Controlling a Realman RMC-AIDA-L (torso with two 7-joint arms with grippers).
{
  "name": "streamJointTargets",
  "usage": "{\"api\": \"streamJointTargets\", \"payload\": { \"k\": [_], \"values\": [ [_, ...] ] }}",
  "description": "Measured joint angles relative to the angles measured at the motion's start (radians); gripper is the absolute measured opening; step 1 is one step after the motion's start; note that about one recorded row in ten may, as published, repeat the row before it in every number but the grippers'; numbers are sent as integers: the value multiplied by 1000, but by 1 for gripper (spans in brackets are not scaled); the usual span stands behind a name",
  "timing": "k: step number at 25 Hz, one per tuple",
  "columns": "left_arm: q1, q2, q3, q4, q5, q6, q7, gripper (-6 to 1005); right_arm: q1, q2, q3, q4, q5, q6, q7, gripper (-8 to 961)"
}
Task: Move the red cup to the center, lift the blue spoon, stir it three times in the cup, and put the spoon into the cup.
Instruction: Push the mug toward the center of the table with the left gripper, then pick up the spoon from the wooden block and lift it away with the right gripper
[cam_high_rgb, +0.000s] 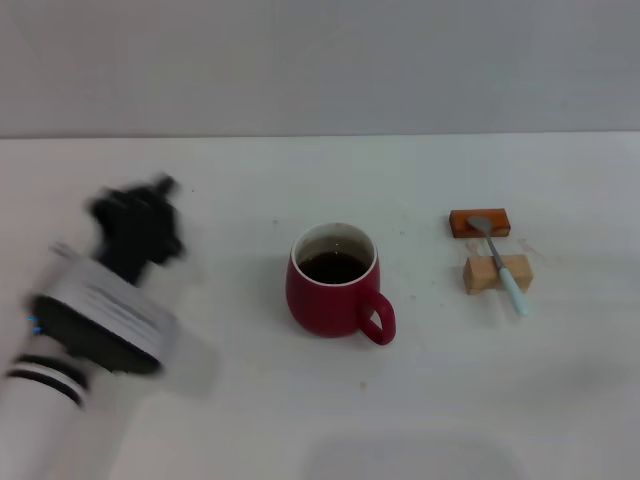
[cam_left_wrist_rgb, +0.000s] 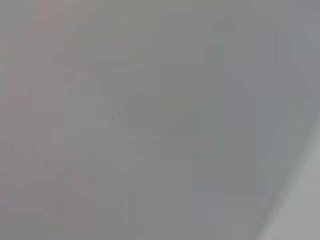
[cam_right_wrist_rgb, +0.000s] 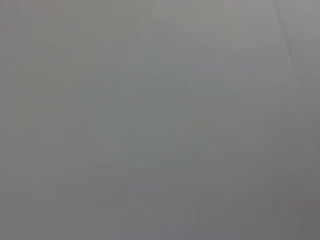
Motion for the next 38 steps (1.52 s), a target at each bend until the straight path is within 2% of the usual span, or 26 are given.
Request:
{"api": "streamJointTargets", "payload": {
  "k": [2, 3, 4, 6, 8, 9, 10, 12, 13, 17, 27, 30, 32, 35, 36, 38],
  "values": [
    [12, 1, -82, 1, -10, 34, -75, 38, -4, 0, -7, 0, 2, 0, 0, 753],
    [22, 1, -158, 1, -28, 68, -169, 38, -9, 0, -10, 2, 3, 0, 0, 753],
    [22, 1, -158, 1, -28, 68, -169, 39, -9, 0, -10, 2, 3, 0, 0, 753],
    [30, 3, -210, 0, -40, 101, -285, 40, -17, 0, -12, 6, 3, 0, -1, 753],
    [45, 6, -289, 1, -47, 134, -468, 41, -29, 0, -17, 14, 3, 0, -5, 753],
    [45, 6, -289, 1, -47, 134, -468, 43, -29, 0, -17, 14, 3, 0, -5, 753],
    [51, 7, -325, 2, -47, 139, -538, 46, -33, 0, -18, 17, 3, 0, -6, 753],
    [51, 7, -325, 2, -47, 139, -538, 50, -41, 0, -18, 21, 4, 0, -6, 753],
    [57, 9, -386, 20, -47, 148, -695, 53, -48, 0, -19, 23, 5, 0, -6, 752],
    [56, 10, -392, 50, -45, 173, -771, 62, -55, 0, -20, 24, 5, 0, -6, 752],
    [55, 11, -395, 87, -43, 189, -831, 86, -67, 2, -25, 24, 6, 0, -1, 753],
    [51, 13, -400, 111, -43, 191, -892, 93, -68, 2, -33, 21, 6, 0, -1, 753],
    [47, 15, -426, 144, -41, 183, -997, 98, -68, 2, -35, 19, 6, 0, -1, 753],
    [47, 15, -426, 144, -41, 183, -997, 105, -68, 2, -35, 19, 6, 0, -1, 753],
    [45, 18, -442, 164, -40, 172, -1058, 107, -68, 2, -35, 19, 6, 0, -1, 752],
    [44, 20, -447, 180, -38, 169, -1085, 277, -70, 2, -35, 18, 6, 0, -3, 752]
  ]
}}
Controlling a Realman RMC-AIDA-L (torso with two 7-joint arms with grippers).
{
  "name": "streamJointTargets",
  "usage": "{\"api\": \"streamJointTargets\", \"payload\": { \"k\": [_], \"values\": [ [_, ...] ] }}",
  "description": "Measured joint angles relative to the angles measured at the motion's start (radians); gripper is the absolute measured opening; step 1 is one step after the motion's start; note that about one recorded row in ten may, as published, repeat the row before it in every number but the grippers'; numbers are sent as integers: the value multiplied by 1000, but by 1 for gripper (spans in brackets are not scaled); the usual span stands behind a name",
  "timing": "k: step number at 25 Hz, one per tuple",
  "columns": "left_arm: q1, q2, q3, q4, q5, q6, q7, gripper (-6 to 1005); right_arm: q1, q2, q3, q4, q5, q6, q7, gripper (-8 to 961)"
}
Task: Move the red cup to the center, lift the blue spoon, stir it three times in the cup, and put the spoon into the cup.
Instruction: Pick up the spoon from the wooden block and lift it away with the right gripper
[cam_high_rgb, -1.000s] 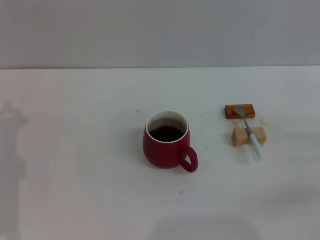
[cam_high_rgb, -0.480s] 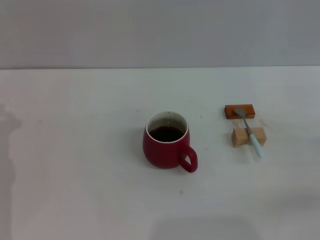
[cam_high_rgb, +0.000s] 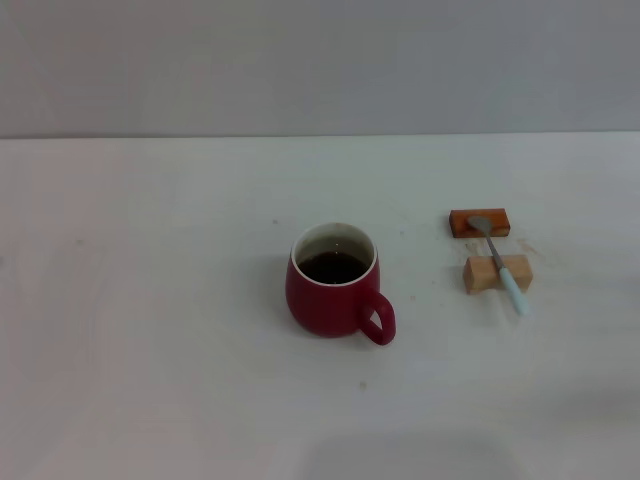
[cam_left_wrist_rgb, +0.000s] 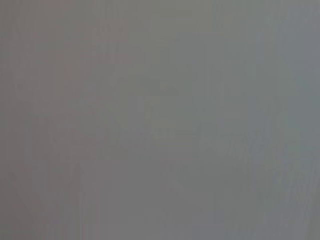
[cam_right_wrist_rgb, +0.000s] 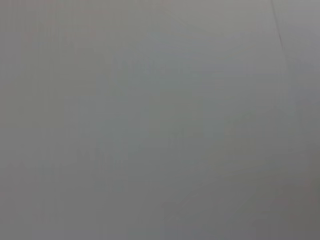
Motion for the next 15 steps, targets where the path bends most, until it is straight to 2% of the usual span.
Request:
{"api": "streamJointTargets", "payload": {
  "k": [9, 12, 15],
  "values": [
    [0, 0, 0, 1, 3, 10, 14, 546, -10, 1, -28, 2, 0, 11, -3, 752],
    [-12, 0, 1, 1, 4, 8, 51, 779, -20, 3, -53, 11, 10, 21, -4, 752],
    [-17, 0, 3, 2, 4, 5, 66, 802, -30, 2, -116, 25, 86, 33, -8, 752]
  ]
}}
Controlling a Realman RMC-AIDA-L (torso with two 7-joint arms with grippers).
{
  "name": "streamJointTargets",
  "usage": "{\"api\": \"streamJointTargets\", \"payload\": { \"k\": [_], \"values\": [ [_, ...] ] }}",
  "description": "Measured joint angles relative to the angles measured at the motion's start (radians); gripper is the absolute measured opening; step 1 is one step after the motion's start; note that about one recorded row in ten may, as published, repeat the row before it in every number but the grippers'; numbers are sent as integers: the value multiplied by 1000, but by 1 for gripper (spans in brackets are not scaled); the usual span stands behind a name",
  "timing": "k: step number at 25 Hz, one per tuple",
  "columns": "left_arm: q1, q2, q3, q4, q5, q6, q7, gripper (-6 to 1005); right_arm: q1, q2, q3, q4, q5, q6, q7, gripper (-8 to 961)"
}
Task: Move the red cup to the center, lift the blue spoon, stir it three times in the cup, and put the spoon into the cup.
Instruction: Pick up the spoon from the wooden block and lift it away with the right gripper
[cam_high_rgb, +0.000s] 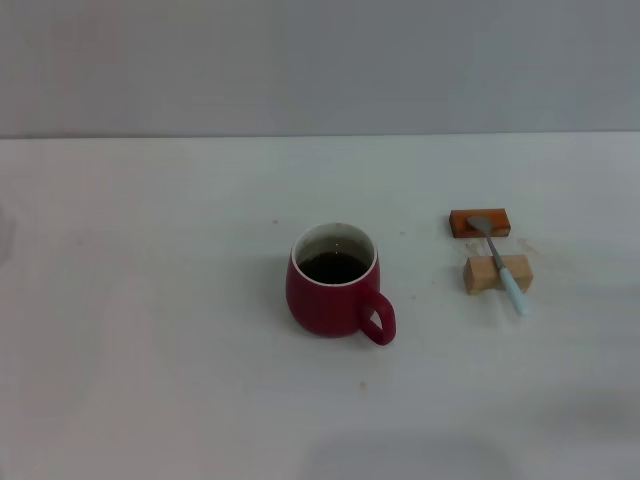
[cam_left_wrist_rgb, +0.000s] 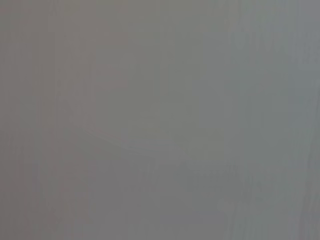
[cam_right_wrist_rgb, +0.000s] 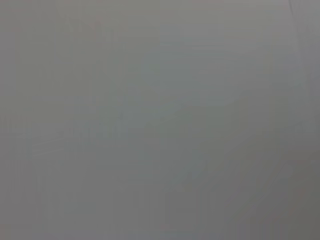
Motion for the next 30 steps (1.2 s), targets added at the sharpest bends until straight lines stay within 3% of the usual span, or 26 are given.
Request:
{"api": "streamJointTargets", "payload": {
  "k": [6, 10, 15, 25, 30],
  "values": [
    [-4, 1, 4, 11, 0, -3, 3, 847, -31, 2, -91, 44, 50, 2, -69, 752],
    [-8, 1, 6, 16, 0, -5, 3, 862, -50, -1, -260, 136, 224, -6, -241, 753],
    [-16, 1, 7, 21, 0, -6, 3, 862, -63, -2, -394, 190, 301, -19, -316, 753],
    [-40, 1, 8, 43, 0, -6, 3, 862, -105, -9, -601, 318, 400, -5, -457, 753],
    [-49, 1, 7, 58, 0, -6, 3, 862, -122, -13, -646, 346, 403, 50, -463, 751]
  ]
}}
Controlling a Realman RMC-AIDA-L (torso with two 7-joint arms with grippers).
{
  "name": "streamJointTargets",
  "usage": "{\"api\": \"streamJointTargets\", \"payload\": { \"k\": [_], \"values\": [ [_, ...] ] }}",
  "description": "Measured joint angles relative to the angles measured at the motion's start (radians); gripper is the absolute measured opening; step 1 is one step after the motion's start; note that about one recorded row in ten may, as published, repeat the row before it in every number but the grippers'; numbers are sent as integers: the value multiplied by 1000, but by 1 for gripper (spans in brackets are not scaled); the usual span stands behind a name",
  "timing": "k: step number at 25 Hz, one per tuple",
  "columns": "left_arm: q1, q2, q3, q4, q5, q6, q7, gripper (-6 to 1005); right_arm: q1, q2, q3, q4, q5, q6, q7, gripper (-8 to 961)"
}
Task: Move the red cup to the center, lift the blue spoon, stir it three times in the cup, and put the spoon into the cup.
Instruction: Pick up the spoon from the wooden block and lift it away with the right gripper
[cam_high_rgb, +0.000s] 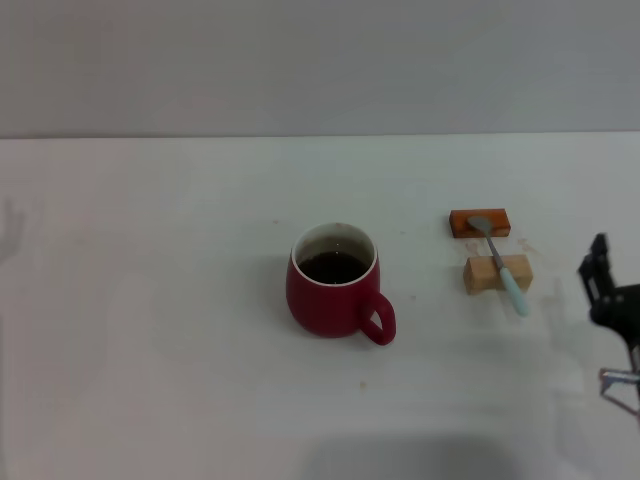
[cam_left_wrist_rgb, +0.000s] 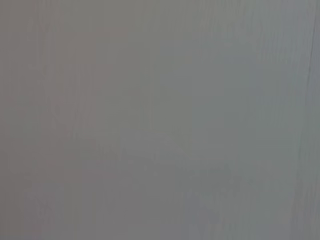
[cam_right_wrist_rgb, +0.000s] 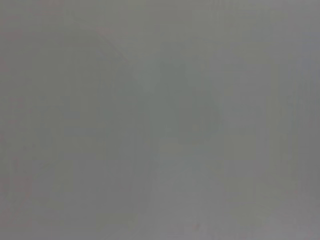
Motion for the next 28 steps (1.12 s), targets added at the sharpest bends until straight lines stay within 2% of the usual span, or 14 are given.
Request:
{"api": "streamJointTargets", "payload": {
  "k": [10, 28],
  "values": [
    [4, 2, -1, 0, 0, 6, 0, 862, -15, -4, -65, 13, 0, 100, -1, 748],
    [11, 8, -6, 0, 0, 13, 0, 862, -13, -5, -68, -2, 0, 186, -1, 746]
  ]
}}
